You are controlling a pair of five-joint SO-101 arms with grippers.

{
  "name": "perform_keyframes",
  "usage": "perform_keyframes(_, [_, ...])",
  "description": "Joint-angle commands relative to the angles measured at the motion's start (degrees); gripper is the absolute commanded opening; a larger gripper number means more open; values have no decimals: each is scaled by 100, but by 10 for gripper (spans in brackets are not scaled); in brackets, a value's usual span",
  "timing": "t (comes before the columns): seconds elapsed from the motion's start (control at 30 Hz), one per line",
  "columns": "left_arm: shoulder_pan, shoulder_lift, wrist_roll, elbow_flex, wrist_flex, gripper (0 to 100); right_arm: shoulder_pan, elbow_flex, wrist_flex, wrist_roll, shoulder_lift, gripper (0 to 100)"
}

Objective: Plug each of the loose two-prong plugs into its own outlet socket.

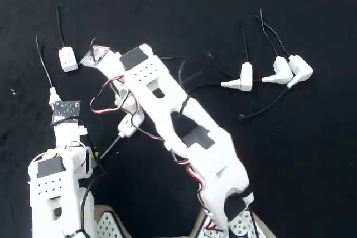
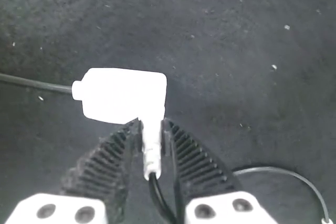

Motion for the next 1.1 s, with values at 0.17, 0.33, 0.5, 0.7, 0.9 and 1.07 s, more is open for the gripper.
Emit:
perform_keyframes(0.17, [-4, -62, 26, -22, 18, 209, -273, -224, -501, -246, 295, 10])
perform_keyframes(0.33, [-4, -62, 18, -22, 18, 209, -308, -286, -185, -246, 268, 99])
perform_keyframes(0.5, [-4, -62, 9, -22, 18, 209, -308, -286, -149, 176, -295, 387])
perform_keyframes(0.7, [-13, -70, 26, -31, 18, 209, -264, -277, -35, 1310, -1367, 423])
perform_keyframes(0.9, [-629, -70, 18, -409, 211, 209, -220, 497, 888, 4651, -1974, 427])
perform_keyframes(1.07, [-1578, -70, 0, -1051, 765, 209, -343, 1516, 211, 5705, -1991, 427])
